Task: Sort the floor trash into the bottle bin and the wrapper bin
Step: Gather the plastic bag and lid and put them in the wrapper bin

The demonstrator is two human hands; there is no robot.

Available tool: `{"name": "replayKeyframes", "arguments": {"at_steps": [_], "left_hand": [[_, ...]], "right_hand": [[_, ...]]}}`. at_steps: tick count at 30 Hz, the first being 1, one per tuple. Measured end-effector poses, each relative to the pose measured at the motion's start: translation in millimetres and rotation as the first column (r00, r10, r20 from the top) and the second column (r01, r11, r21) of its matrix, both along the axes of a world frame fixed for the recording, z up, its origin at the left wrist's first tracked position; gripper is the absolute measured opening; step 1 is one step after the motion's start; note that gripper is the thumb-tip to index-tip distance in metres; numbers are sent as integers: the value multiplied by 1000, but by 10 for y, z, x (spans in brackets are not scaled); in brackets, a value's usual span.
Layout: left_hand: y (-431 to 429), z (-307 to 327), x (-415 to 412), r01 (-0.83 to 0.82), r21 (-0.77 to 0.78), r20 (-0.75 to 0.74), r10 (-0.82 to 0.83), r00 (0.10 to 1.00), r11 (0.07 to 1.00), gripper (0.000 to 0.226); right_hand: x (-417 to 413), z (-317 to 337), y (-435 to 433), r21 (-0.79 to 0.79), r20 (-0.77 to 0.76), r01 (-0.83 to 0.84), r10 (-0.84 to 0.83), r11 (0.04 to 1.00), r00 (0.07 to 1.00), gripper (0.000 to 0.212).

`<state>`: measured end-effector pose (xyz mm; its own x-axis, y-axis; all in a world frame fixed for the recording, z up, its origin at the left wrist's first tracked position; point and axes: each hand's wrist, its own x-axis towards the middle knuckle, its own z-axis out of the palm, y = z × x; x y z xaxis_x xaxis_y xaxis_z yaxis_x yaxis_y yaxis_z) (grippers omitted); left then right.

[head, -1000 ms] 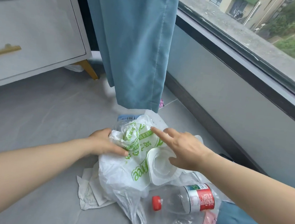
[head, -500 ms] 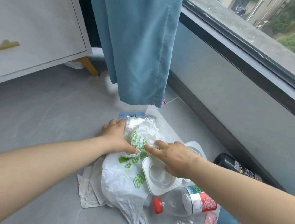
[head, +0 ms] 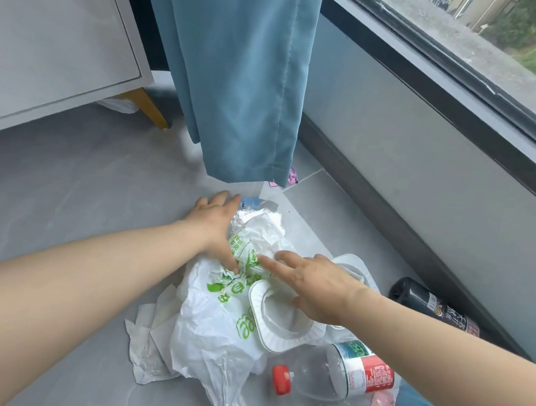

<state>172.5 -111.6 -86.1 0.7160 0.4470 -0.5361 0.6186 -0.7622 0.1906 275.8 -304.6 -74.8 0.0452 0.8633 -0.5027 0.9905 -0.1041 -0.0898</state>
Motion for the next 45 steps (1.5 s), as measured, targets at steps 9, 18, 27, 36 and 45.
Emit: {"name": "replayKeyframes", "arguments": {"at_steps": [9,18,27,36,45], "left_hand": [[27,8,4,-144,18,-21,144,989,989,106],[348,74,-496,-508,-300,-22,526,850,808,44],[354,349,-774,-643,-539,-9,760,649,543,58],[481,592,-1305,-693,-506,147,843,517,514,41],[615,550,-1632,-749,-398,305,847,436,530,37]], "right_hand": [[219,19,81,90,-10,34,-34,995,999,84],[657,118,272,115,-40,353,-351,929,936,67],[589,223,231,101,-244,507,-473,856,847,24],[274,407,173,221,-368,549,-453,806,812,27],[-649,405,284,69,-342,117,-87,991,936,16]]}}
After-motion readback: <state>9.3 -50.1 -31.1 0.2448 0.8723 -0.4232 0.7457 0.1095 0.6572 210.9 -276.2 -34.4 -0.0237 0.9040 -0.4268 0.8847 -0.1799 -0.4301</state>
